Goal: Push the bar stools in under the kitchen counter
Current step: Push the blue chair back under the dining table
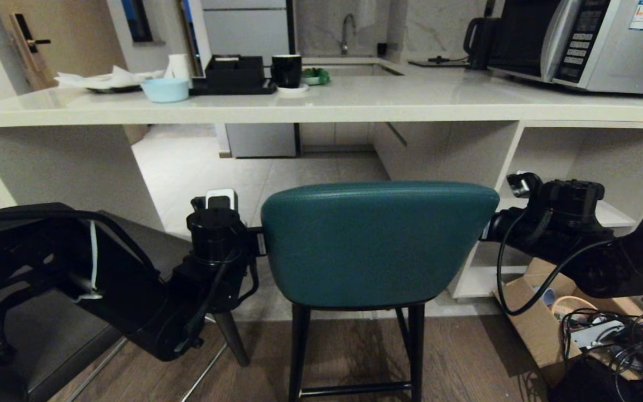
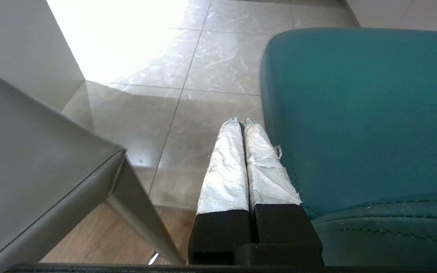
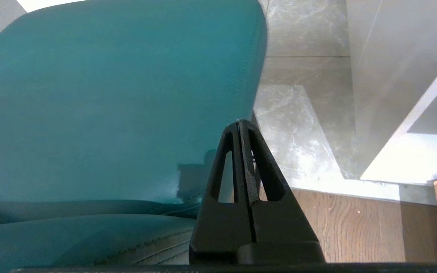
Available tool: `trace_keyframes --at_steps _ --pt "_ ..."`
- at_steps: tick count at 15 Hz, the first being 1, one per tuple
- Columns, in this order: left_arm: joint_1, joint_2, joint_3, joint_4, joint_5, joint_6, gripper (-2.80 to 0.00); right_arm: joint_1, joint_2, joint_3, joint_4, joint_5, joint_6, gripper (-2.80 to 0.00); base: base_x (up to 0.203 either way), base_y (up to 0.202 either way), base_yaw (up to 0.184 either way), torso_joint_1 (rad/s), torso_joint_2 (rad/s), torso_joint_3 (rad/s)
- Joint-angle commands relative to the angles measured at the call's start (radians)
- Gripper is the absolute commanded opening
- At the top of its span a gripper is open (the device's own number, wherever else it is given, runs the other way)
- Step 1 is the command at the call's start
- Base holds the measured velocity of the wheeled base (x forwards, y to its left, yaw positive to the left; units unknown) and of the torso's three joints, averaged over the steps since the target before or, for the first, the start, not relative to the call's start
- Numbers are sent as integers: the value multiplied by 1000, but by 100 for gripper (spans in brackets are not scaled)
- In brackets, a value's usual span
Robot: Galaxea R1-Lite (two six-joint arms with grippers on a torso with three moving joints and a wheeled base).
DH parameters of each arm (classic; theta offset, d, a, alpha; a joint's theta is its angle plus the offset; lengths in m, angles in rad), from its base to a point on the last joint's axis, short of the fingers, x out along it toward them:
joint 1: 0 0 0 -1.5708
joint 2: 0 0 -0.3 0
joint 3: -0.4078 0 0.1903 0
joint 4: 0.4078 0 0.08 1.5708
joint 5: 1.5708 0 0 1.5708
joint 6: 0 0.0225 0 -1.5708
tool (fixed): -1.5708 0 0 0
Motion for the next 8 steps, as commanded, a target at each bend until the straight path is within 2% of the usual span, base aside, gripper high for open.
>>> trace_keyframes --at_steps 1,8 --pt "-8 28 -18 -1 -6 2 -280 -5 -16 9 -9 5 2 -280 0 0 0 0 0 0" --pt "35 82 -110 -1 -16 34 -280 -11 -27 27 -9 -4 1 -280 0 0 0 0 0 0"
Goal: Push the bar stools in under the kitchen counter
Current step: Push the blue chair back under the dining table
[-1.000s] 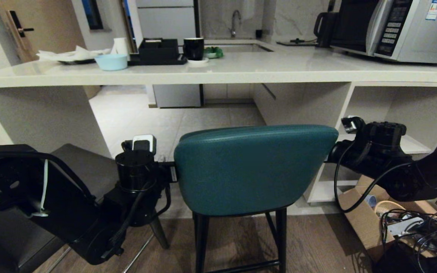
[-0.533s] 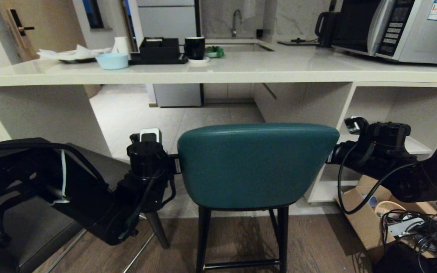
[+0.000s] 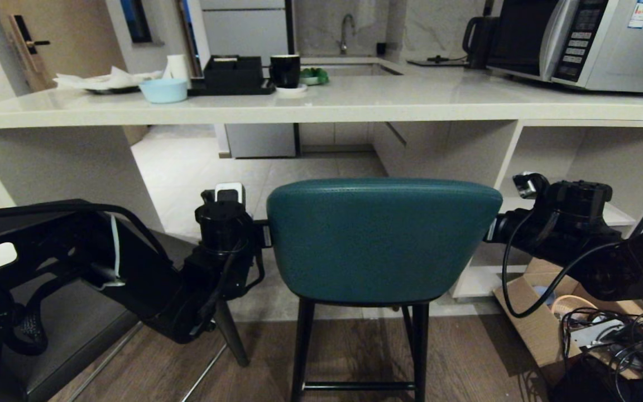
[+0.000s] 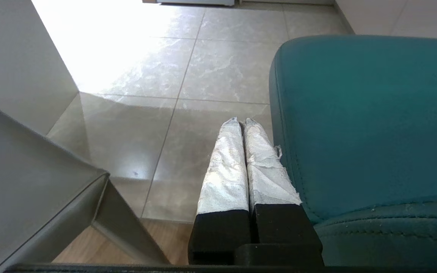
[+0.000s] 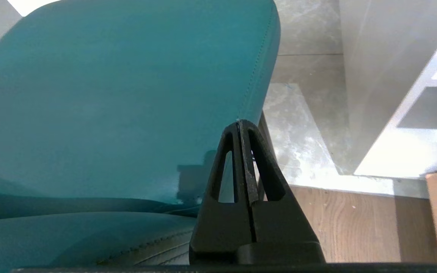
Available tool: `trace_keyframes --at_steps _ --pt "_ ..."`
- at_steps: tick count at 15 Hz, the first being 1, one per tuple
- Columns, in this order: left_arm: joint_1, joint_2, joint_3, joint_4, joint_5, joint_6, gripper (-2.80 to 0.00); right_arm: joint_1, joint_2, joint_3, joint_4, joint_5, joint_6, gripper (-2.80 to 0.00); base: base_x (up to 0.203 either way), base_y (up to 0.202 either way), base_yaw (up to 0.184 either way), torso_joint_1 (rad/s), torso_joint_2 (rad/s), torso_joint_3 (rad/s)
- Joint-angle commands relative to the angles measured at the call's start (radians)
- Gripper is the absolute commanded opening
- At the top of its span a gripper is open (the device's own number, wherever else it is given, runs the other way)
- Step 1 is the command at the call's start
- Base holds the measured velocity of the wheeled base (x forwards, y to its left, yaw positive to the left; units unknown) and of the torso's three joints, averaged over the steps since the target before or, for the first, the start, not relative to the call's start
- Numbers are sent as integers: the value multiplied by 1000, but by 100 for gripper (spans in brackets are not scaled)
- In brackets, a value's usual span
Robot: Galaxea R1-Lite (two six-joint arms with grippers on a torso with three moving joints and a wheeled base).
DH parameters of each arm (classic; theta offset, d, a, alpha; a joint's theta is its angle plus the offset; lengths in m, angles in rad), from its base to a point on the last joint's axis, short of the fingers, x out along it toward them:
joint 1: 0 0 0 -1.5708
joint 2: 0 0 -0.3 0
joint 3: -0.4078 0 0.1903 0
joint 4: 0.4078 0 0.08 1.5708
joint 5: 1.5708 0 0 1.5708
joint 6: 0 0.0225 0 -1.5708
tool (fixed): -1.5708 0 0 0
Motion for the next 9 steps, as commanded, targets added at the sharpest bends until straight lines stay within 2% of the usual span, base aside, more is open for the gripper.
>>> trace_keyframes --at_steps 1,3,5,7,9 --pt "6 25 -13 -10 6 -1 -280 0 -27 8 -5 4 1 -280 0 0 0 0 0 0" --pt "13 5 3 -17 5 -8 -280 1 -55 25 -5 1 1 -280 0 0 0 0 0 0" --pt "15 -38 42 -18 5 -22 -280 0 -82 57 -5 -41 2 -280 0 0 0 0 0 0" --pt "26 -87 112 -24 5 -26 -280 -5 -116 121 -6 -82 -1 -280 0 0 0 0 0 0" --pt "36 -110 189 -69 3 -27 -280 -20 -158 183 -27 -90 4 -280 0 0 0 0 0 0"
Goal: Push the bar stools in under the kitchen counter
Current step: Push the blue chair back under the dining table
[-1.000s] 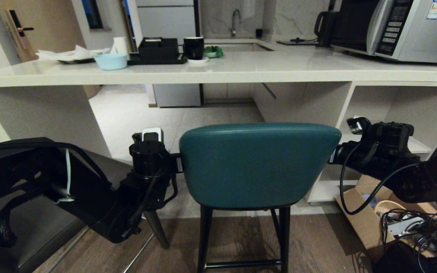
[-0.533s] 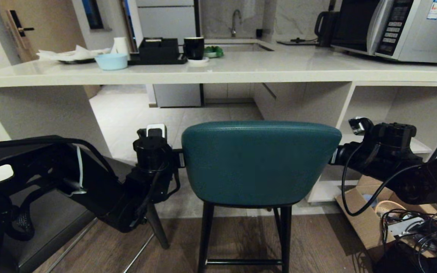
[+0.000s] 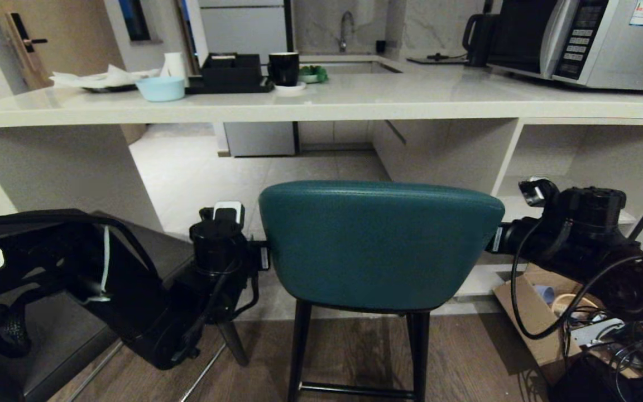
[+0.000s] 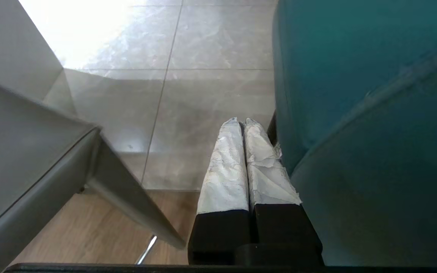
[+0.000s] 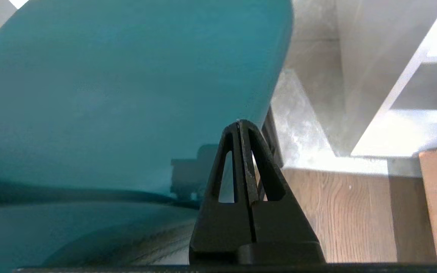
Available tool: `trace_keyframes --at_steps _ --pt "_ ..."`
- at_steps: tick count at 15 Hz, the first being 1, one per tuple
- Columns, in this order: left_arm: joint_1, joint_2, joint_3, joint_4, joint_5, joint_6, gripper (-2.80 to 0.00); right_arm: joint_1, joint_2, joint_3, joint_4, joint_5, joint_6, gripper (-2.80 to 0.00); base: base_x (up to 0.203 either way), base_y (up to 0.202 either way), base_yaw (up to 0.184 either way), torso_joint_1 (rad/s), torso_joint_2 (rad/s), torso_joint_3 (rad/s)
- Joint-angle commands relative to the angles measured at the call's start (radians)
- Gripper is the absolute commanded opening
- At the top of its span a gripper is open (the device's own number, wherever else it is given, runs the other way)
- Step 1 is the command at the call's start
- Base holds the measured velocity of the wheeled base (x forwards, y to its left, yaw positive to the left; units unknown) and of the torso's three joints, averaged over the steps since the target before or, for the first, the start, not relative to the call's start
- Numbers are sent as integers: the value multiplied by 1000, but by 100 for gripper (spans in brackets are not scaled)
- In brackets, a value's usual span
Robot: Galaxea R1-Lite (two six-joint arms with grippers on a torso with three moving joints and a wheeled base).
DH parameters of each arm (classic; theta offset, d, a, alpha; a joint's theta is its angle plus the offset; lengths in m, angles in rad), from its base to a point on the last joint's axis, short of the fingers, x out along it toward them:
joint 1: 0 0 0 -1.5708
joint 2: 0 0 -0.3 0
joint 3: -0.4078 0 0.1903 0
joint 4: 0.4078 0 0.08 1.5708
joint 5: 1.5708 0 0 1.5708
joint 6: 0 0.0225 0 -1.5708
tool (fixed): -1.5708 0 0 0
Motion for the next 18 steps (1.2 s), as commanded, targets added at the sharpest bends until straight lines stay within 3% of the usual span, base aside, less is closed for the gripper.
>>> trace_keyframes --at_steps 1,3,8,14,18 --pt "7 -42 58 -54 13 -5 -280 -21 -63 52 -29 -12 6 -280 0 0 0 0 0 0" --pt "5 -67 105 -88 11 -3 -280 -33 -110 90 -36 -16 9 -280 0 0 0 0 0 0" --pt "1 -82 95 -88 -14 0 -280 -30 -180 159 -28 -28 13 -280 0 0 0 0 0 0" --pt "14 -55 46 -88 -132 6 -280 107 -166 185 -31 -69 12 -280 0 0 0 0 0 0" --pt "35 16 -10 -86 -137 41 -280 116 -131 150 -32 -93 12 -280 0 0 0 0 0 0"
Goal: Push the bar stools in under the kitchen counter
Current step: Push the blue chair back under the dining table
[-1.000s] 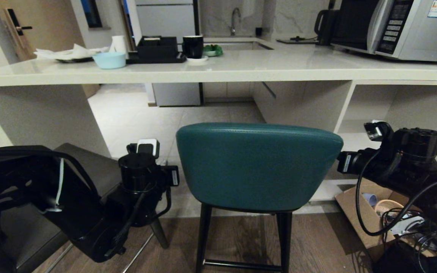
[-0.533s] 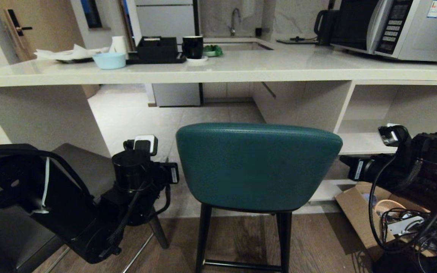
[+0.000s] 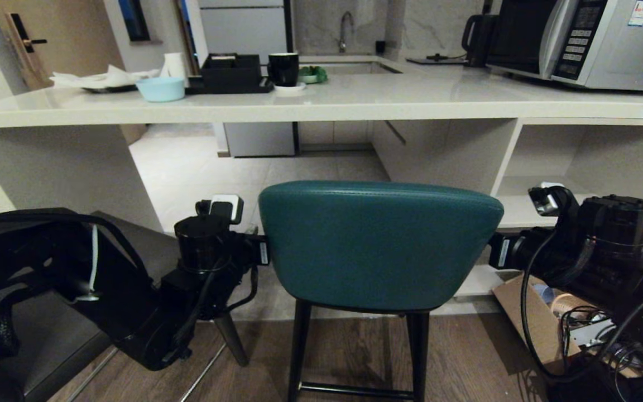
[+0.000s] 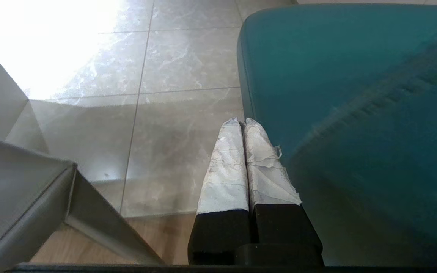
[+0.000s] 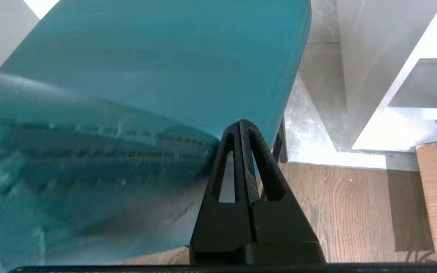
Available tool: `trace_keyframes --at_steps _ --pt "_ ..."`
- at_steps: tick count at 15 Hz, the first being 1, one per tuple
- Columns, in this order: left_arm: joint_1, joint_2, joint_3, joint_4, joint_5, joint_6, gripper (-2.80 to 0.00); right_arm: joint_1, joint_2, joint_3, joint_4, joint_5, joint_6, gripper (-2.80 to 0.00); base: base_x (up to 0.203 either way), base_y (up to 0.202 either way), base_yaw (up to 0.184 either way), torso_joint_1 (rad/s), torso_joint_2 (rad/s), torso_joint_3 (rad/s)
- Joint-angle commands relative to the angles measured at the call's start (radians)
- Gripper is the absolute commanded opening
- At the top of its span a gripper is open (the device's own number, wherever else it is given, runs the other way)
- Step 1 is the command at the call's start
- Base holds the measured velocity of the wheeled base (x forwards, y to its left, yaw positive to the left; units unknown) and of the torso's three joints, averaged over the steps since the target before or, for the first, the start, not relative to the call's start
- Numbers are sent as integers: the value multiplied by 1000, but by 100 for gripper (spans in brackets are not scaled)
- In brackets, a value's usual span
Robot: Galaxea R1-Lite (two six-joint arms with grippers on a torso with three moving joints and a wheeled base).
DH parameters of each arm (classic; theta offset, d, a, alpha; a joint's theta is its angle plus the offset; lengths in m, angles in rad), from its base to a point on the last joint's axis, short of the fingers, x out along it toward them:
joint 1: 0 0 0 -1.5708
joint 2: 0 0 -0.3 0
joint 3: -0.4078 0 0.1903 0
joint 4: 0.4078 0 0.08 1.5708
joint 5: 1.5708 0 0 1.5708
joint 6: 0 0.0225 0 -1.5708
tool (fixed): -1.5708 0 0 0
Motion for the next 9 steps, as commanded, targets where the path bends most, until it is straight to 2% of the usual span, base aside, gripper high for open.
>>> trace_keyframes --at_steps 1,9 --pt "4 27 -23 -6 1 0 -280 3 26 -10 -6 4 1 -280 0 0 0 0 0 0" --pt "-16 34 -18 -4 1 5 -280 17 56 -33 -8 3 -3 -280 0 0 0 0 0 0"
